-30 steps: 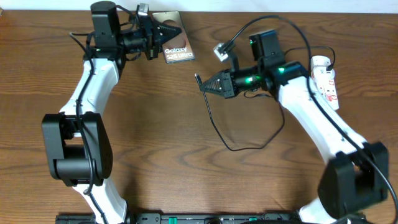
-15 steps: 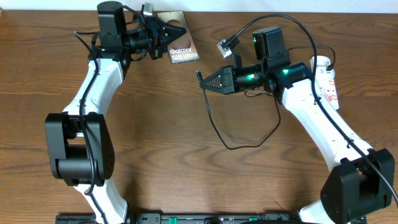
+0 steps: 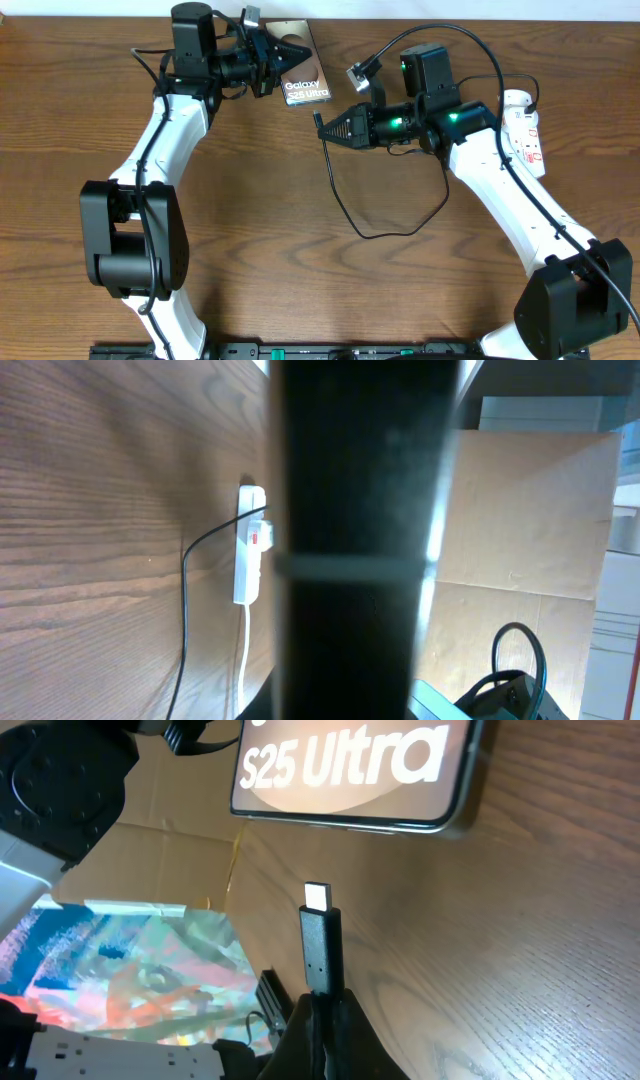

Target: Plug charger to phone and switch on socket

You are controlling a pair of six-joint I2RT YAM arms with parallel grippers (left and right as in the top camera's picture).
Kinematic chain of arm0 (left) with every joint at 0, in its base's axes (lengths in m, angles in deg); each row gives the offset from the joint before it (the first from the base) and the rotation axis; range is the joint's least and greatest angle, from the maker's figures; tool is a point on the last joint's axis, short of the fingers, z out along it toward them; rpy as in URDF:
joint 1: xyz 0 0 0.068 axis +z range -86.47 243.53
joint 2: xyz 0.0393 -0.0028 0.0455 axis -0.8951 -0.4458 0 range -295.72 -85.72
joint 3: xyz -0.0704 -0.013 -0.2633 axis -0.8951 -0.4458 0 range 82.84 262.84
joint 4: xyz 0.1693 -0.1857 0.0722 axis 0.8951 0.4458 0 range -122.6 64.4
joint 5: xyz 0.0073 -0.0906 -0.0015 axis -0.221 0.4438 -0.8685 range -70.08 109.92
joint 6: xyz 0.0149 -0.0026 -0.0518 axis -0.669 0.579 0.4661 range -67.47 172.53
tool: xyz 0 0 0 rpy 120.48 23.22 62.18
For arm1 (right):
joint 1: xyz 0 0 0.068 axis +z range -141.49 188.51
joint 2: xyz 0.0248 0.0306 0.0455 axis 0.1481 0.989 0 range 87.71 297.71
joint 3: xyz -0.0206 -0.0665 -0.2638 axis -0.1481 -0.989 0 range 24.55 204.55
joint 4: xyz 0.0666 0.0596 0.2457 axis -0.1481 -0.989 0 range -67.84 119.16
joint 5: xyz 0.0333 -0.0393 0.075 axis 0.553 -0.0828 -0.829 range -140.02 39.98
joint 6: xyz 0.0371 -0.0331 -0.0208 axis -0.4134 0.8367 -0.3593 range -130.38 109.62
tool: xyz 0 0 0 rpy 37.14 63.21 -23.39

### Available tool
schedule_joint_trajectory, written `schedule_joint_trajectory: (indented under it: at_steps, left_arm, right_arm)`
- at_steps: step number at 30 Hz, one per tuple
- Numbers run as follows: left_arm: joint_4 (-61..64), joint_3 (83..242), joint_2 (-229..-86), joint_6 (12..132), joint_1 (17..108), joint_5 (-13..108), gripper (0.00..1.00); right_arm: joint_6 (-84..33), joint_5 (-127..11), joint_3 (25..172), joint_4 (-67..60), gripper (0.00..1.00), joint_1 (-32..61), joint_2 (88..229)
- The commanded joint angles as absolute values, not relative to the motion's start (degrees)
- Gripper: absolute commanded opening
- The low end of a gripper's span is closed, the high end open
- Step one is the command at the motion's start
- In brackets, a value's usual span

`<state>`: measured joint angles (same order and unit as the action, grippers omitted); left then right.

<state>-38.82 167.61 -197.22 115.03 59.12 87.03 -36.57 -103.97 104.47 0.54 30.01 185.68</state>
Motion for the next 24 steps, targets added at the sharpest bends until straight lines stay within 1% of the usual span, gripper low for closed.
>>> schedule_joint_trajectory:
  at_steps: [1, 24]
  left_arm:
    - [-39.30, 168.75, -197.22, 113.59, 58.77, 87.80, 0.07]
    - [-39.28, 168.75, -197.22, 112.56, 58.05, 87.75, 0.07]
  right_arm:
    - [-37.62, -103.45, 104.36, 1.00, 0.01, 30.32, 185.86]
    - [-39.11, -103.03, 104.36, 1.33, 0.01, 31.06, 186.80]
